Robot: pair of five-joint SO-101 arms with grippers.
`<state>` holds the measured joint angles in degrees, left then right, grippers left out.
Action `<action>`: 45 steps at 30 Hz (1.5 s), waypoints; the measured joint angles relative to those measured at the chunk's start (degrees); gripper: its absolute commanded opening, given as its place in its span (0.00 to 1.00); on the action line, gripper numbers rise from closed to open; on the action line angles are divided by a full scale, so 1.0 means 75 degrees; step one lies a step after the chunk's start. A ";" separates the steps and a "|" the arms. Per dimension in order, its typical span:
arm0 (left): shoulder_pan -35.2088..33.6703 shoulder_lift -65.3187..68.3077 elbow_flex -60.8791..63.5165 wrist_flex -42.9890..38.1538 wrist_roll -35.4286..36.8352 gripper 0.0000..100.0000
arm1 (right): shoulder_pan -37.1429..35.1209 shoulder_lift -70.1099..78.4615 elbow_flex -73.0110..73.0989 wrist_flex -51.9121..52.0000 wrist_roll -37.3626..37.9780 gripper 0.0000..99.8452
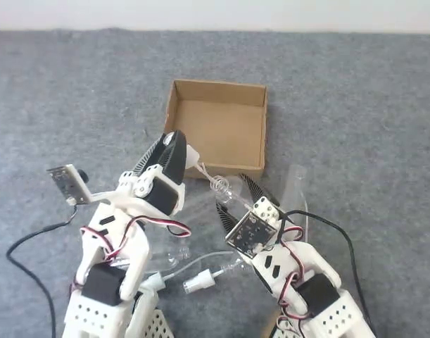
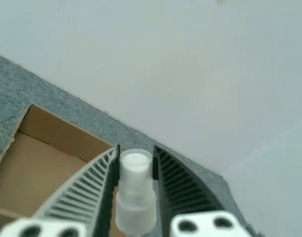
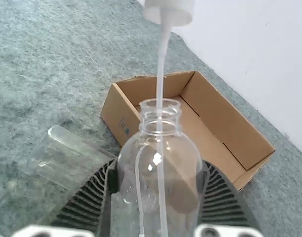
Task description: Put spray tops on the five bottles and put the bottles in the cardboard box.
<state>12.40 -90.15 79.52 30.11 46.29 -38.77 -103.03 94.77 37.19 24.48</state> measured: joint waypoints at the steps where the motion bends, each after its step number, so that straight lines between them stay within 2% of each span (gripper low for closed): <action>1: 0.0000 -0.0012 0.0012 -0.0035 0.0000 0.01 | 0.0000 0.0000 0.0000 0.0000 0.0000 0.12; 12: 0.1020 0.0023 0.0469 -0.0047 -0.0012 0.01 | 0.0000 0.0000 0.0000 0.0000 0.0000 0.12; 23: 0.1078 0.0023 0.0481 -0.0047 -0.0023 0.01 | 0.0000 0.0000 0.0000 0.0000 0.0000 0.12; 32: 0.1934 -0.0059 0.0457 0.0610 -0.0762 0.01 | 0.0012 0.0012 0.0000 0.0000 -0.0012 0.12; 37: 0.2004 -0.0070 0.0422 0.0715 -0.0844 0.01 | 0.0012 0.0012 0.0000 0.0000 -0.0012 0.12; 42: 0.2028 -0.0070 0.0422 0.0727 -0.1184 0.01 | 0.0059 0.0012 0.0000 0.0000 -0.0445 0.12; 45: 0.2098 -0.0070 0.0422 0.0727 -0.1289 0.01 | 0.0129 0.0012 0.0000 0.0000 -0.0551 0.08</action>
<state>28.13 -90.68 82.68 35.56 36.62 -37.80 -102.95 94.77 37.19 20.35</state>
